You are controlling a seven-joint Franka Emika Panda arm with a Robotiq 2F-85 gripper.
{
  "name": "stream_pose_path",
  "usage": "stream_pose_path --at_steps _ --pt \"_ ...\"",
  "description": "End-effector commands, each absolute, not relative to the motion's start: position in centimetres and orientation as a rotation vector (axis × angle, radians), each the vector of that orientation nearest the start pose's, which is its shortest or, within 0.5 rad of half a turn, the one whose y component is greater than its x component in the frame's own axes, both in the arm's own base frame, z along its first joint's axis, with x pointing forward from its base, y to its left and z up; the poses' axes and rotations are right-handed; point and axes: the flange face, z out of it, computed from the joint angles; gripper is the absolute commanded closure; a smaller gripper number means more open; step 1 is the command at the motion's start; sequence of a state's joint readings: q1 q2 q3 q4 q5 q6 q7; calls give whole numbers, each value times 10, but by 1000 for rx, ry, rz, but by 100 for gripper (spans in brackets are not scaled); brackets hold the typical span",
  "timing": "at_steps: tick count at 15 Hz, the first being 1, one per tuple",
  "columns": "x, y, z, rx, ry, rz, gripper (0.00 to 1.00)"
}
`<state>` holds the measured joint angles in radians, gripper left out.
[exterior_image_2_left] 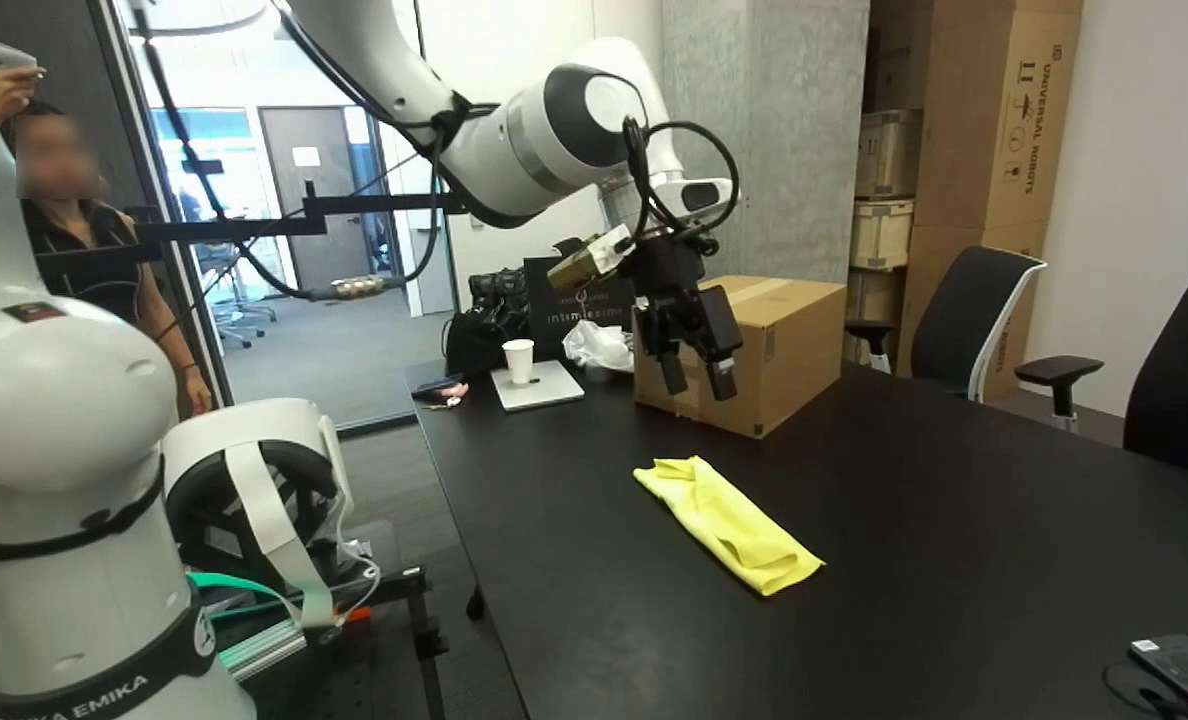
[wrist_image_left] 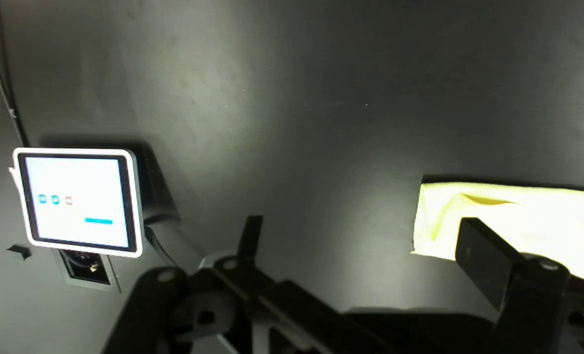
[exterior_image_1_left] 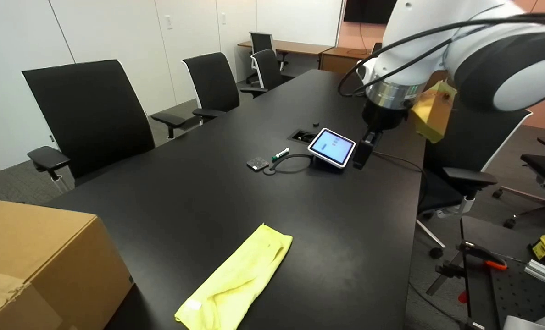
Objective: Fold the towel once
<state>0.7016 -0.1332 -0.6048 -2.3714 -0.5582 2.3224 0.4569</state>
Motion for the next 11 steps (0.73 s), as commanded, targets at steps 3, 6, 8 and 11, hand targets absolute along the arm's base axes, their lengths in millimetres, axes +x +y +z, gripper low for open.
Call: stream_pose_path --at_steps 3,6,8,11 --pt "465 20 414 -3401 9 -338 0" --pt "447 10 434 -3383 9 -381 0" --pt "444 10 432 -3382 5 -376 0" --pt "443 11 430 -3385 1 -368 0"
